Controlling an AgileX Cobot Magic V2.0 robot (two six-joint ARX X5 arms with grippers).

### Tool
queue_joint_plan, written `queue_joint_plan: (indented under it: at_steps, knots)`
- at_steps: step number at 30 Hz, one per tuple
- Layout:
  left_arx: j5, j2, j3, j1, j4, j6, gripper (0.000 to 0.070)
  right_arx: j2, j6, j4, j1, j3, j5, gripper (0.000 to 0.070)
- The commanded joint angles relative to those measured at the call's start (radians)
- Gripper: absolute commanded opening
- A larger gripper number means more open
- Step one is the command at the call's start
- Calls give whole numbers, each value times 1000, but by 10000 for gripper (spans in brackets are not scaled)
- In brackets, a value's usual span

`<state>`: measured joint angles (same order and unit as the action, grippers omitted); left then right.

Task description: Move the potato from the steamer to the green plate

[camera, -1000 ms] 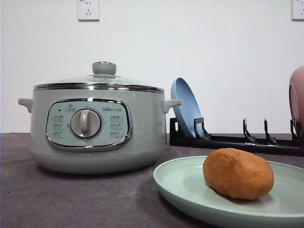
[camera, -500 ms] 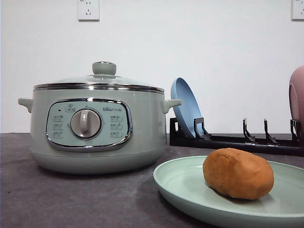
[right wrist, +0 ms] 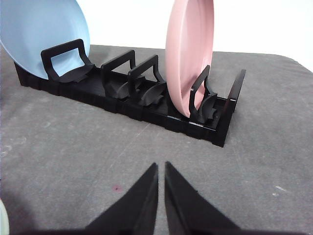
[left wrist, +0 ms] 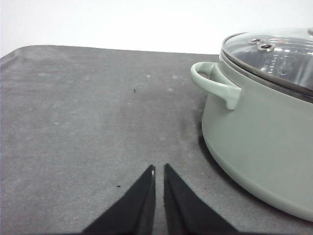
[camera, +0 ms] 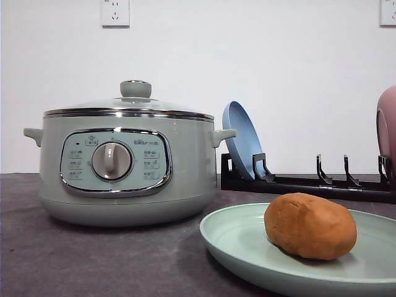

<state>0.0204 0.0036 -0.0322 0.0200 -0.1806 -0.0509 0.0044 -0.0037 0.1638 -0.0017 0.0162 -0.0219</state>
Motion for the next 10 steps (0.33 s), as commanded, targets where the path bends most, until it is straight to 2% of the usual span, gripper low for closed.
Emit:
queue_joint_plan:
  at_steps: [1, 10]
  knots:
    - [-6, 0, 20, -1, -7, -6, 26, -1, -1, -11, -2, -5, -2, 11]
    - [-6, 0, 20, -1, -7, -6, 26, -1, -1, -11, -2, -5, -2, 11]
